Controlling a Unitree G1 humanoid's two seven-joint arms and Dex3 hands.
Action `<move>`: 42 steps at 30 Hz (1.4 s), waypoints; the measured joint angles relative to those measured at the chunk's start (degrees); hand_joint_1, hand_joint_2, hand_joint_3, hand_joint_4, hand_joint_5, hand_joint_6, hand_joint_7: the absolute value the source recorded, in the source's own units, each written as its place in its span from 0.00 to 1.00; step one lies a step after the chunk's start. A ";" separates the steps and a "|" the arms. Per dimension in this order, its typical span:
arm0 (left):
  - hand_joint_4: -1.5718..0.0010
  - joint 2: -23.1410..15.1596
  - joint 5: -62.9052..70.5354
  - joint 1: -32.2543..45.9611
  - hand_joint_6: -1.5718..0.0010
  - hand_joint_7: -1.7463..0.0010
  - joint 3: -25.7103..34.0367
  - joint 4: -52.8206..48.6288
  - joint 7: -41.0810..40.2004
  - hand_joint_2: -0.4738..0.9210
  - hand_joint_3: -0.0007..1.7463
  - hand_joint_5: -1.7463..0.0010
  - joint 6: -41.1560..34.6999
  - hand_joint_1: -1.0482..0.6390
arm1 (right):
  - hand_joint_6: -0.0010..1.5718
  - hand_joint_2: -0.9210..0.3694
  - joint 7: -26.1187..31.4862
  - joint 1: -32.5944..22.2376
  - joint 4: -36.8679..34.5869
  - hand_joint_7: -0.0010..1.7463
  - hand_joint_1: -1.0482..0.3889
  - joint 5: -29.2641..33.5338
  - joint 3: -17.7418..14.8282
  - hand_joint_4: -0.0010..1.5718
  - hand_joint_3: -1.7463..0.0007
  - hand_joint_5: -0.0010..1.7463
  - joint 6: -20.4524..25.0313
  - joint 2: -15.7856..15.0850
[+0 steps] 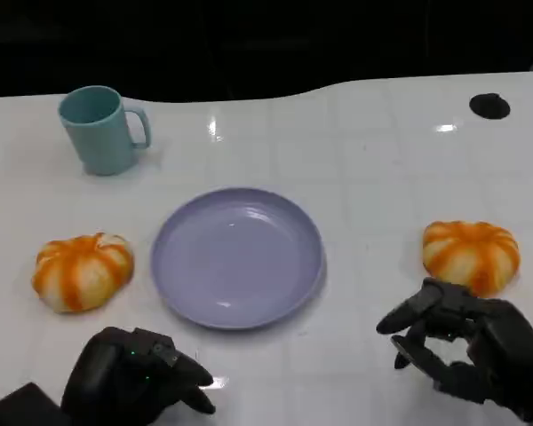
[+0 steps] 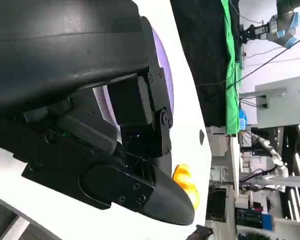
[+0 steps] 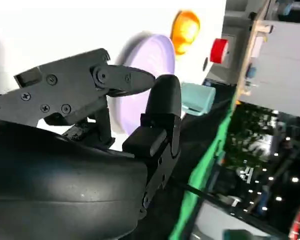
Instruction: Grasp the bread from the table and place it into the plate.
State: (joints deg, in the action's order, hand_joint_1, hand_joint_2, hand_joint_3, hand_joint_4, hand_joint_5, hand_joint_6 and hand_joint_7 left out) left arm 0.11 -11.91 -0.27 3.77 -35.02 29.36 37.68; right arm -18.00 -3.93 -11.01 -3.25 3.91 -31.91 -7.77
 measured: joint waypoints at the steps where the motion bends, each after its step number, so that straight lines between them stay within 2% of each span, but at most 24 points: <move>1: 0.08 0.00 0.00 0.00 0.00 0.87 0.00 0.00 0.00 1.00 0.00 0.63 0.01 0.00 | 0.40 0.00 0.55 0.17 -0.03 0.39 0.53 0.84 -0.37 0.37 0.88 0.61 -0.78 -0.01; 2: 0.08 0.00 0.00 0.01 0.00 0.87 0.00 0.00 0.00 1.00 0.00 0.63 0.01 0.00 | 0.41 0.00 1.37 0.36 -0.05 0.32 0.52 1.90 -0.87 0.37 0.89 0.54 -1.75 -0.04; 5: 0.08 -0.01 0.00 0.04 0.00 0.87 -0.02 0.02 0.01 0.99 0.00 0.63 0.00 0.00 | 0.42 0.00 4.72 1.50 -0.25 0.19 0.47 6.13 -2.13 0.35 0.90 0.43 -4.68 -0.72; 8: 0.08 -0.03 0.00 0.05 0.00 0.87 -0.02 0.07 0.00 1.00 0.00 0.63 0.00 0.00 | 0.41 0.00 7.93 2.10 0.27 0.10 0.46 10.95 -3.38 0.32 0.91 0.34 -4.94 -1.58; 14: 0.08 -0.04 0.05 0.05 0.00 0.87 -0.04 0.07 0.00 0.99 0.00 0.63 0.04 0.00 | 0.36 0.00 15.63 3.68 0.61 0.05 0.46 21.28 -4.32 0.22 0.91 0.29 -6.27 -3.80; 17: 0.08 -0.04 0.03 0.15 0.00 0.87 -0.07 0.24 0.00 0.99 0.00 0.63 0.01 0.00 | 0.35 0.00 19.70 4.58 0.69 0.04 0.45 26.49 -4.83 0.21 0.91 0.28 -6.43 -5.40; 21: 0.08 0.02 0.01 0.33 0.00 0.87 -0.11 0.86 0.00 0.99 0.00 0.63 0.00 0.00 | 0.29 0.00 24.94 4.67 1.54 0.01 0.40 34.33 -4.85 0.13 0.93 0.26 -5.77 -6.89; 27: 0.08 0.07 0.13 0.67 0.00 0.87 -0.19 1.09 -0.01 1.00 0.00 0.63 0.00 0.00 | 0.22 0.00 29.61 4.49 6.01 0.00 0.35 47.81 -3.36 0.04 0.96 0.25 1.83 -10.43; 30: 0.08 0.12 0.23 0.81 0.00 0.87 -0.22 1.09 -0.02 0.99 0.00 0.63 -0.01 0.00 | 0.18 0.00 29.98 4.36 7.49 0.00 0.32 51.40 -2.35 0.01 0.96 0.21 5.66 -11.70; 34: 0.08 0.24 0.36 0.74 0.00 0.87 -0.22 1.08 -0.04 0.99 0.00 0.63 -0.03 0.00 | 0.16 0.01 27.41 4.57 10.28 0.00 0.31 59.65 0.50 0.00 0.97 0.20 15.28 -13.32; 38: 0.08 0.23 0.37 0.73 0.00 0.87 -0.19 1.08 -0.04 0.99 0.00 0.63 -0.04 0.00 | 0.17 0.01 25.50 6.04 10.80 0.01 0.30 62.53 3.30 0.00 0.98 0.20 20.94 -13.95; 42: 0.08 0.21 0.35 0.71 0.00 0.88 -0.16 1.07 -0.03 0.99 0.00 0.63 -0.04 0.00 | 0.19 0.00 25.30 8.40 9.29 0.01 0.31 62.86 5.42 0.00 0.99 0.24 23.59 -14.73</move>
State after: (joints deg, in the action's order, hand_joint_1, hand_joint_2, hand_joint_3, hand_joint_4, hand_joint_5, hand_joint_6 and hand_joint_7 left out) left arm 0.31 -11.56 0.44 3.62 -33.95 29.32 37.64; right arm 7.30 4.46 -1.71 59.62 9.33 -8.32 -22.50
